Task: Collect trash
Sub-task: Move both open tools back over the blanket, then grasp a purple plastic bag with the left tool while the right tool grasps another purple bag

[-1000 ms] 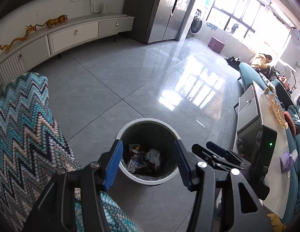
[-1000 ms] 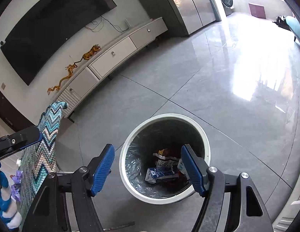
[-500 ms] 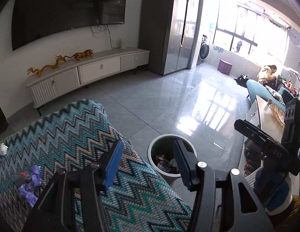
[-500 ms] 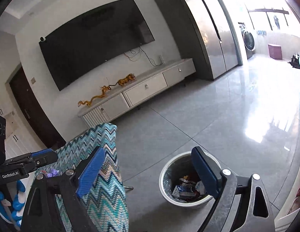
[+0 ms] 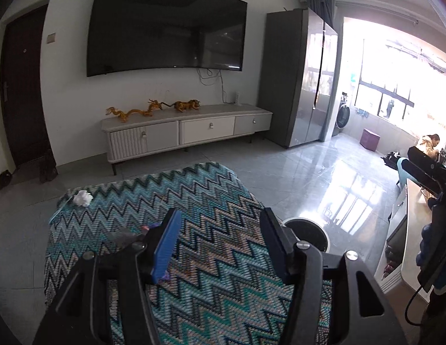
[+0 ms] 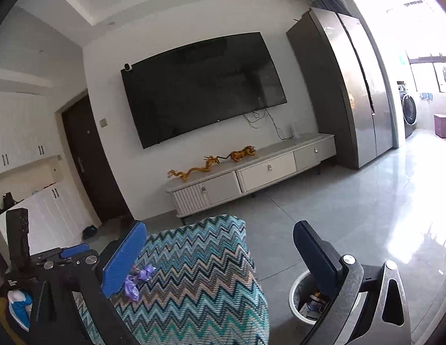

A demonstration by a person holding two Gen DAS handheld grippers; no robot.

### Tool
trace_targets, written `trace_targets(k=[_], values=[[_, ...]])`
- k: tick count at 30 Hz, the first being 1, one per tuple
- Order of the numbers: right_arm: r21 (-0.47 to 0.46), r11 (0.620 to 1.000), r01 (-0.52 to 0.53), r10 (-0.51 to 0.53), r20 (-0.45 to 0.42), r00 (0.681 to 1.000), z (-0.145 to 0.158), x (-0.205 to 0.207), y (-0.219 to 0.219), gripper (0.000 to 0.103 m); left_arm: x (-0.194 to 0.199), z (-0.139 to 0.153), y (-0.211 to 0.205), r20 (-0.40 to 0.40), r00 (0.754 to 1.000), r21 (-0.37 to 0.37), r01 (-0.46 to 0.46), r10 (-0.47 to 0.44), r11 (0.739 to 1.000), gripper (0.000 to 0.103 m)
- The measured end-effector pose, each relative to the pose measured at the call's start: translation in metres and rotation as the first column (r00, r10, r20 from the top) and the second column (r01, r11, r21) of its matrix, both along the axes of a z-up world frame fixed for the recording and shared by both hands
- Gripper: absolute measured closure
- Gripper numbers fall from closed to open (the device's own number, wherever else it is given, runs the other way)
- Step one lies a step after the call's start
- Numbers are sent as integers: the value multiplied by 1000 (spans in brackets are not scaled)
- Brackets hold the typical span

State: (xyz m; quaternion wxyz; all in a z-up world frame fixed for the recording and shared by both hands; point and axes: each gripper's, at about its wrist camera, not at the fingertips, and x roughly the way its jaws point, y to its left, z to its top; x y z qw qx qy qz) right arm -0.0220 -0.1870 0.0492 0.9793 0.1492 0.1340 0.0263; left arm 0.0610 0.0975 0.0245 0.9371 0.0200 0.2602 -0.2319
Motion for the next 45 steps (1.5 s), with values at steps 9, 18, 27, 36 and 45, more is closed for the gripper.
trace_targets(k=[9,18,27,36,45], values=[[-38,991,-128,128,16,992,11,28,56,0,11,-9,96,2,991,-18,-134,134,991,48],[6,955,-298,293,-187,938,-50,112,100,0,70,-86,95,-170,981,-3,-99,97,995,48],[51,924,-378,372,-337,865,-110,182,124,0,130,-165,60,-307,950,50,-33,47,998,47],[85,873,-480,466,-438,769,-157,243,163,8,157,-213,69,-422,907,-67,-50,17,996,84],[163,808,-566,559,-513,651,-205,285,217,32,134,-217,99,-379,921,-108,-142,91,984,92]])
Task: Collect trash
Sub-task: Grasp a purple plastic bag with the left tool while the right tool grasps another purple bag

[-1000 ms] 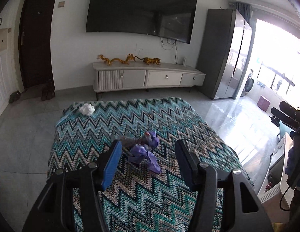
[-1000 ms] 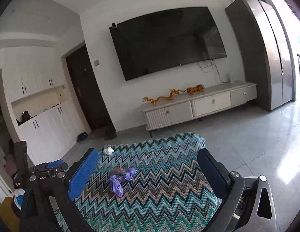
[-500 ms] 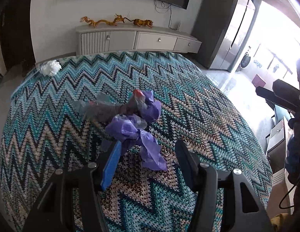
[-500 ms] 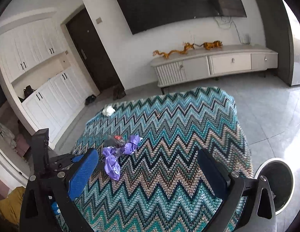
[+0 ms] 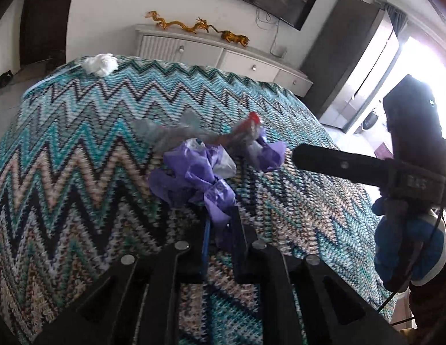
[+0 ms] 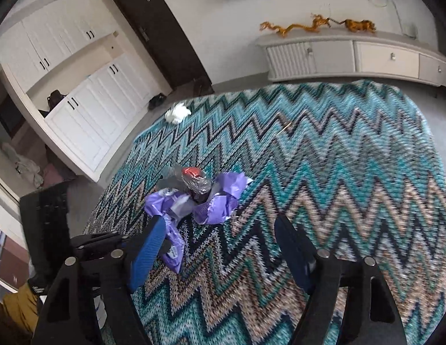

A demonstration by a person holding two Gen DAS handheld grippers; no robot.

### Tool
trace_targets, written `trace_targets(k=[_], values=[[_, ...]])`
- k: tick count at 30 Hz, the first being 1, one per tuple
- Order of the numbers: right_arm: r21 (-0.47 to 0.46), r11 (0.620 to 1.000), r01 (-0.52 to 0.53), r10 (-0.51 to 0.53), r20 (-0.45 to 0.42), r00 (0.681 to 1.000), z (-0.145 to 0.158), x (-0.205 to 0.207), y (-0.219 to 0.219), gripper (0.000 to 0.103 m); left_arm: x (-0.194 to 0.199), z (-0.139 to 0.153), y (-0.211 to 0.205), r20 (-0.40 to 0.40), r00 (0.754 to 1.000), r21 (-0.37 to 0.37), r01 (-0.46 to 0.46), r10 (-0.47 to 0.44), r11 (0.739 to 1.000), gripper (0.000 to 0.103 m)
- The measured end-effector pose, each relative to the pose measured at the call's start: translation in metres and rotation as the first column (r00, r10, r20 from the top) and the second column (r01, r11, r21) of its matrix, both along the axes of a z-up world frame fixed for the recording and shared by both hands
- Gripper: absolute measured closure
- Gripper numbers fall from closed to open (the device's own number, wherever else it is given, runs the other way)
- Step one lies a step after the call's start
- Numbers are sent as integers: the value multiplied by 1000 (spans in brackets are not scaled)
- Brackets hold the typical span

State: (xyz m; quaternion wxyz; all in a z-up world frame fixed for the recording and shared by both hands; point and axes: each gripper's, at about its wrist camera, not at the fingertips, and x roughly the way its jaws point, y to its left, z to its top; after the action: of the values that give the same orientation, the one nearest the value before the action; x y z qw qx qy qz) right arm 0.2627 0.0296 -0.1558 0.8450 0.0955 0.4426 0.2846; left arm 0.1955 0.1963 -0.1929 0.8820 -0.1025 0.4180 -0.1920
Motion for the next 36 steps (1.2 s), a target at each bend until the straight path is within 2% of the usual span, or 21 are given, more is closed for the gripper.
trace_targets(k=[5,8,10,14,19,24,36], values=[[3,1000,0,0,-26,1000,-15,15,15,41,-5,-3,11,10,1000,-54,-27,28,998,93],[-10,1000,5,-5,-36,999,-20,22,19,50,-4,-5,19,6,999,-78,-34,34,996,93],[-19,1000,4,-5,-43,999,-23,26,20,65,-5,-5,19,6,999,-81,-34,35,996,93],[-65,998,18,-20,-32,999,-22,21,17,78,-7,-3,16,15,999,-51,-35,36,998,94],[-85,995,55,-54,10,998,-2,-3,-7,81,-6,4,8,28,998,-18,-49,49,999,96],[-72,992,106,-103,53,993,24,-31,-39,81,-23,19,13,42,997,-56,-59,62,997,97],[2,983,186,-184,154,971,74,-113,-97,82,-78,88,2,153,988,-29,-31,35,999,98]])
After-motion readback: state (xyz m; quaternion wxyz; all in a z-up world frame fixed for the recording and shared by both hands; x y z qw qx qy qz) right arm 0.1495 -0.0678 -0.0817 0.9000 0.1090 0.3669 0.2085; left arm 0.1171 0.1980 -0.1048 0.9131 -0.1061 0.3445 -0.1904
